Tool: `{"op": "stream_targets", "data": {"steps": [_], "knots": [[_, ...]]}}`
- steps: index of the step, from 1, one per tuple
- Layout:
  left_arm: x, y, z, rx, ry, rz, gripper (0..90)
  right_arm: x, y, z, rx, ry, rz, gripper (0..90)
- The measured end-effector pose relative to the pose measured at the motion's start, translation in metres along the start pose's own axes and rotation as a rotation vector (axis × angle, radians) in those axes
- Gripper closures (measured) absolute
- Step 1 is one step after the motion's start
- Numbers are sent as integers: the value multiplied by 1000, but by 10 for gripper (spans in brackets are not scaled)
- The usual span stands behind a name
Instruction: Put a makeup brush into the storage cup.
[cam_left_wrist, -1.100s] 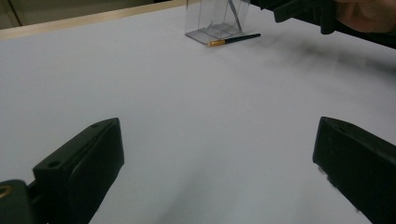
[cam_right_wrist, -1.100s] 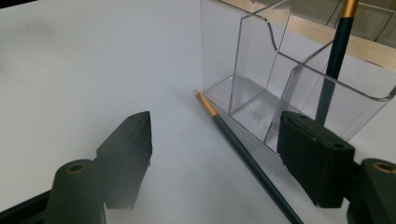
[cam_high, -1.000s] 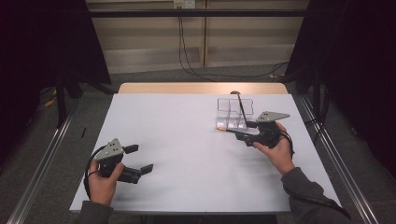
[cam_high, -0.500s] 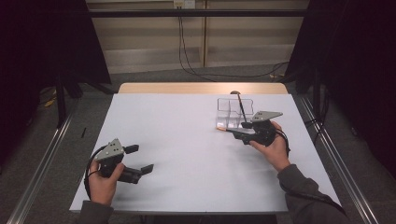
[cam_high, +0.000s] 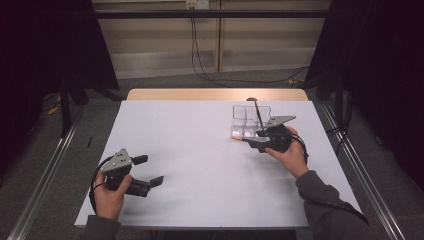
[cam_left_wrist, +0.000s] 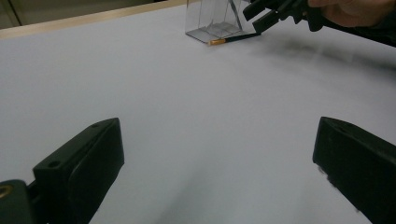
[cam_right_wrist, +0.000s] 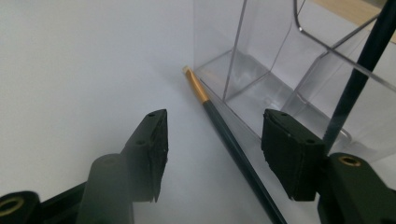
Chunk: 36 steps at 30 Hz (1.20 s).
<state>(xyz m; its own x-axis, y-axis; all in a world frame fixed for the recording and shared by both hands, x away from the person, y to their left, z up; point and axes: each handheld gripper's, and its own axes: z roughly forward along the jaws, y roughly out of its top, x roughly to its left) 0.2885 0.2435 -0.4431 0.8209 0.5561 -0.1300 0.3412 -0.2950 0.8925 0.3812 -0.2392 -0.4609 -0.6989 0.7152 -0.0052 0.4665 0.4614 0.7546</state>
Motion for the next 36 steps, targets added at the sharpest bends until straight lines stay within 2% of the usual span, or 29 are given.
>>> {"op": "stream_targets", "data": {"steps": [2, 3, 5, 15, 17, 18, 22, 24, 25, 28, 31, 36], "knots": [[0, 0, 0, 0, -1, -4, 18, -2, 1, 1, 17, 13, -9, 403], [0, 0, 0, 1, 0, -3, 18, -2, 2, 1, 31, -4, -9, 404], [0, 0, 0, 1, -1, -4, 18, -3, 4, 1, 46, 16, -8, 405], [1, 0, 0, 2, -1, -1, 18, -8, 7, 5, 163, 32, -8, 415], [1, 0, 0, 2, -2, -2, 18, -10, 8, 6, 188, 23, -25, 425], [1, 0, 0, 2, -1, -1, 17, -10, 8, 6, 200, 36, -25, 428], [1, 0, 1, 4, -4, -3, 18, -12, 10, 8, 231, 35, -47, 434], [1, -1, 1, 3, -6, -5, 17, -12, 10, 8, 262, 26, -37, 440], [1, -1, 1, 4, -5, -5, 18, -13, 10, 9, 265, 31, -53, 440], [1, 0, 1, 5, -5, -2, 18, -13, 11, 10, 290, 27, -40, 440], [1, -1, 1, 2, -5, -6, 18, -14, 11, 10, 307, 24, -55, 445], [1, -1, 1, 3, -5, -4, 18, -17, 10, 10, 333, 22, -45, 479]]}}
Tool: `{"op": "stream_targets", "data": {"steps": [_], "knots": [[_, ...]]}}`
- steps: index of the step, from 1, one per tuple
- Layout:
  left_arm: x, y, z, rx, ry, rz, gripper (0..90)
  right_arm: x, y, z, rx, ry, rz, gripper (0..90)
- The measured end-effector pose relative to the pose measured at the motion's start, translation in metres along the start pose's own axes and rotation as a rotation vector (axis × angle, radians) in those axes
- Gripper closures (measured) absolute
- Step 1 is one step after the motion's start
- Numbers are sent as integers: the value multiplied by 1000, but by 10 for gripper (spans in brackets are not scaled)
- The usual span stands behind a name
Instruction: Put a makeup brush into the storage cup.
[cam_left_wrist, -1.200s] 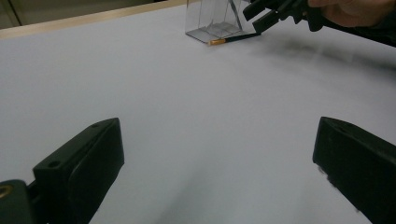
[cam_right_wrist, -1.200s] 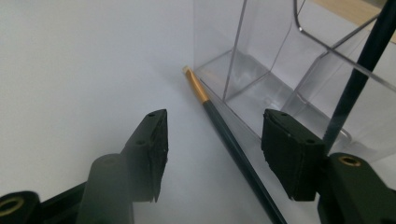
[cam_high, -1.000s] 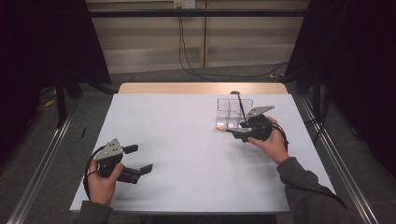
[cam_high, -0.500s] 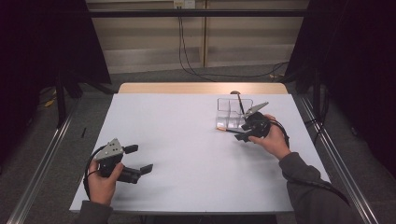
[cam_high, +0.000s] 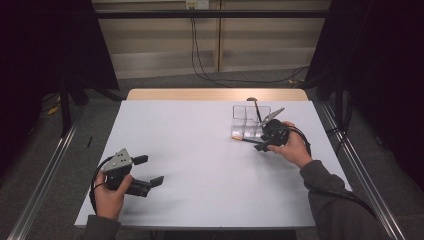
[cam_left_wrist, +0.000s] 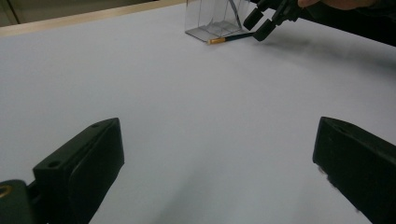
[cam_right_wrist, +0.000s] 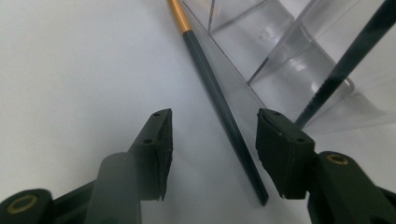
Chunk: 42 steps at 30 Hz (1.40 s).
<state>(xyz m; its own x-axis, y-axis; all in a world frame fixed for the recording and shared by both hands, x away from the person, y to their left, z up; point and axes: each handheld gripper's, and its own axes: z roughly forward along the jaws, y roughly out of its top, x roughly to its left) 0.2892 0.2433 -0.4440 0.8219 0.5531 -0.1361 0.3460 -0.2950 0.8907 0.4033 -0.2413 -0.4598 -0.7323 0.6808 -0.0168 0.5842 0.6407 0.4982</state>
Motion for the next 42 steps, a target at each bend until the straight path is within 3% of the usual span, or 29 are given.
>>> {"op": "stream_targets", "data": {"steps": [20, 24, 29, 32, 42], "knots": [[1, -1, 0, 6, 5, 1, 18, -2, 6, 2, 71, 16, 2, 569], [0, -1, 0, 4, 6, 0, 18, -3, 10, 4, 92, 7, -33, 583], [1, -1, 0, 5, 8, -3, 18, -4, 12, 5, 108, 17, -40, 598], [1, -1, -1, 5, 12, 2, 18, -2, 12, 5, 109, 27, -25, 643], [1, 0, -1, 4, 11, 4, 17, 2, 12, 4, 122, 38, -44, 746]]}}
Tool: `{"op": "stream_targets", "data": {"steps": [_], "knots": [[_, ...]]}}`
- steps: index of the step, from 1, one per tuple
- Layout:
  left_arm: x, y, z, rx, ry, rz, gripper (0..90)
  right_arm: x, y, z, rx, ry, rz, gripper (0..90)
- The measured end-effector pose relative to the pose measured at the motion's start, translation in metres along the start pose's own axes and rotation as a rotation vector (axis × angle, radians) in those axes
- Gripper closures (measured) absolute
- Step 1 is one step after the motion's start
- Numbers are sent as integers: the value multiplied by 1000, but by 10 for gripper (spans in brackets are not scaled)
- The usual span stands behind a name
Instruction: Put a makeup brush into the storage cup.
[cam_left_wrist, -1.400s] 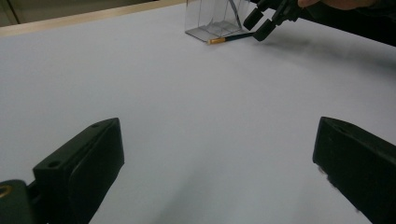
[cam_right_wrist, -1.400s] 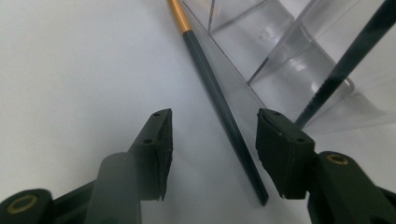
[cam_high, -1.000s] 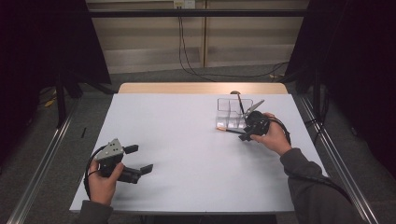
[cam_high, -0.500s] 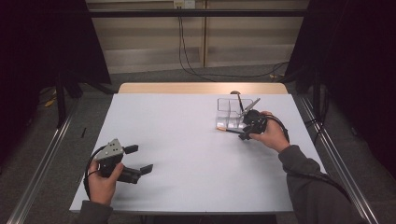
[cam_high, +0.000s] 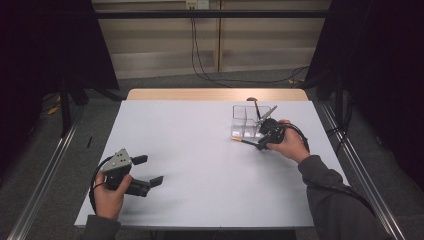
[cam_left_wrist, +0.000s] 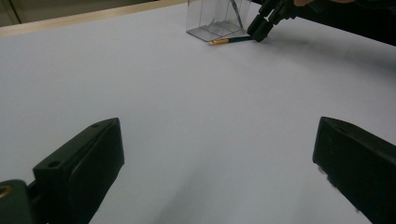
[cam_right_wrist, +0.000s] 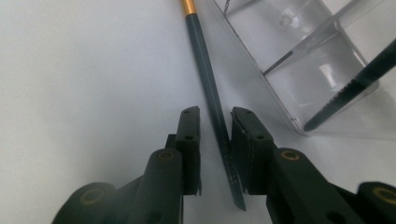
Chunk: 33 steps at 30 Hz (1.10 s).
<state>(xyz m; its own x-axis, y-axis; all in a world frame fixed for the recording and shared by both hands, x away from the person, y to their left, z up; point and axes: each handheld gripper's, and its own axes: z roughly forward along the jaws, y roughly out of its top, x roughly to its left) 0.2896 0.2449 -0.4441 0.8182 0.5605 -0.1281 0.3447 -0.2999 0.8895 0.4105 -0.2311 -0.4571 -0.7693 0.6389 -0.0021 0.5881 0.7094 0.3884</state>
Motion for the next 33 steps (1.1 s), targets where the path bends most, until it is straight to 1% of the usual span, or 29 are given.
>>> {"op": "stream_targets", "data": {"steps": [1, 2, 4, 5, 6, 9, 10, 15, 16, 17, 18, 19, 20, 21, 23, 24, 25, 26, 27, 29, 30, 31, 32, 33], "knots": [[0, 0, 0, -4, -7, -2, 18, 0, 0, 0, 0, -1, -3, 758], [0, 0, 0, 2, 0, 2, 18, 1, 0, 0, 3, 2, -4, 766], [0, 0, 0, -1, -3, 6, 17, 2, 0, -1, 6, 3, -8, 791], [0, 0, 0, -2, -6, 6, 18, 3, 0, -1, 6, 1, -1, 792], [0, 0, -1, -1, 0, 4, 17, 4, 0, -1, 12, 4, 2, 791], [0, 0, 0, -1, -7, 2, 17, 3, 1, -1, 15, -5, -16, 766], [0, 0, 0, -1, -7, 1, 18, 4, 2, -1, 17, -2, -8, 763], [0, 0, 0, -1, -3, 3, 18, 4, 6, 0, 17, -2, -18, 754], [0, 0, 1, -1, -4, 3, 18, 4, 7, 0, 24, 0, -16, 754], [0, 0, 1, -1, -2, -6, 18, 4, 8, 1, 21, 1, -19, 754], [0, -1, 1, 1, -8, -3, 17, 3, 9, 1, 22, 4, -31, 754], [0, -1, 1, 3, -3, -3, 18, 4, 10, 1, 25, -1, -25, 755], [1, -1, 0, 3, -1, -3, 18, 4, 11, 2, 20, 3, -38, 755], [1, -1, 0, 2, 0, -4, 18, 5, 13, 2, 30, 4, -22, 755], [0, -1, 0, -5, 0, -11, 17, 6, 15, 3, 31, 3, -35, 753], [1, -1, 0, 1, 4, -6, 18, 6, 16, 3, 27, 2, -47, 753], [1, -1, 0, 2, 3, -7, 18, 7, 18, 4, 30, 4, -44, 754], [1, -1, 1, -3, -6, -8, 18, 7, 19, 4, 30, 4, -48, 754], [1, -1, 0, -1, -5, -8, 18, 8, 20, 5, 28, 8, -53, 755], [1, -1, 0, -3, -4, -9, 18, 11, 22, 6, 41, 7, -56, 764], [1, -1, 0, -2, -4, -6, 18, 11, 23, 7, 44, 5, -67, 778], [1, -1, 0, -1, -4, -4, 18, 12, 23, 7, 47, 9, -60, 789], [1, -1, -1, 3, 0, -2, 18, 11, 23, 7, 46, 10, -72, 790], [1, -1, -1, 1, -2, -3, 18, 11, 23, 7, 49, 12, -59, 792]]}}
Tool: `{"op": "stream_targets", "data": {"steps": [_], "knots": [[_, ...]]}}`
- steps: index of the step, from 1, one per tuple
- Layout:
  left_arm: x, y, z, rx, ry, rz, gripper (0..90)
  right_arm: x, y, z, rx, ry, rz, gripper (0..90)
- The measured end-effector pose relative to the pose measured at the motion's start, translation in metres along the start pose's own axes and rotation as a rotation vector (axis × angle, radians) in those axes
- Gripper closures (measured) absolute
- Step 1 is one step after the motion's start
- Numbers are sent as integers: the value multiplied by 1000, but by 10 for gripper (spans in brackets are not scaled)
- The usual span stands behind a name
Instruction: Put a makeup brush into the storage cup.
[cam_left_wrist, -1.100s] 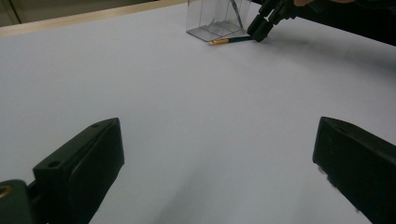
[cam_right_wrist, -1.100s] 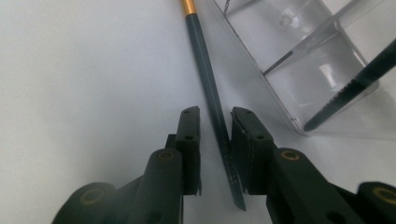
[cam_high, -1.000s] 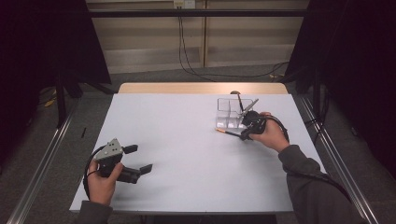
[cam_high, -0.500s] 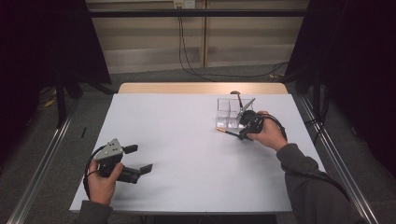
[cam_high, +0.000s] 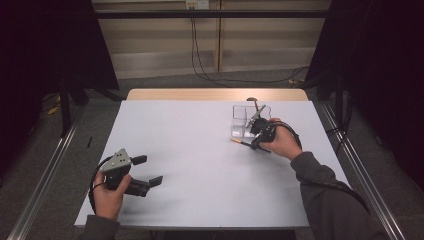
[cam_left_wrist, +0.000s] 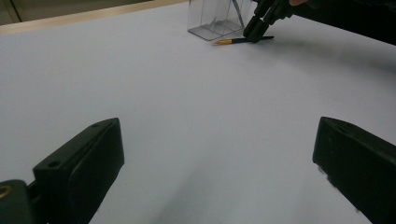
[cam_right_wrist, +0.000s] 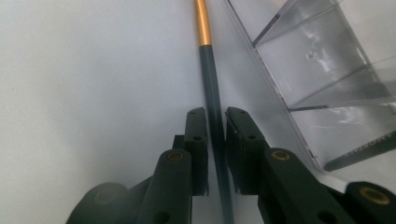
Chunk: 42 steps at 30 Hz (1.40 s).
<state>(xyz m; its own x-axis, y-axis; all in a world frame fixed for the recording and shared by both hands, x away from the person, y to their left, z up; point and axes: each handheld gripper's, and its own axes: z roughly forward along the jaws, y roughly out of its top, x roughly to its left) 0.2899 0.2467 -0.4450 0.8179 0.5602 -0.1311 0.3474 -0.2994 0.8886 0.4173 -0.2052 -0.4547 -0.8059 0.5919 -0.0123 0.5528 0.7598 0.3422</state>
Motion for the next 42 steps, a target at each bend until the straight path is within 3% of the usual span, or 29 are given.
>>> {"op": "stream_targets", "data": {"steps": [4, 10, 16, 22, 32, 41, 42], "knots": [[0, 0, 0, 0, 0, 0, 18, 1, 0, -1, 10, 1, -2, 844], [-1, 1, 0, 0, 3, 3, 18, 1, -3, -3, 41, 4, -7, 847], [-1, 1, 1, 5, -2, 2, 18, -1, -7, -4, 37, 15, -4, 826], [0, 1, 2, 3, -5, 5, 18, 1, -2, -3, 28, 16, 16, 792], [1, 0, 1, 3, 2, 5, 18, 1, 6, -1, 37, 16, 3, 790], [1, 0, 0, 4, 2, 6, 18, 3, 9, 1, 55, 27, -6, 838], [1, 0, 0, 7, 1, 10, 18, 4, 9, 0, 70, 26, 12, 838]]}}
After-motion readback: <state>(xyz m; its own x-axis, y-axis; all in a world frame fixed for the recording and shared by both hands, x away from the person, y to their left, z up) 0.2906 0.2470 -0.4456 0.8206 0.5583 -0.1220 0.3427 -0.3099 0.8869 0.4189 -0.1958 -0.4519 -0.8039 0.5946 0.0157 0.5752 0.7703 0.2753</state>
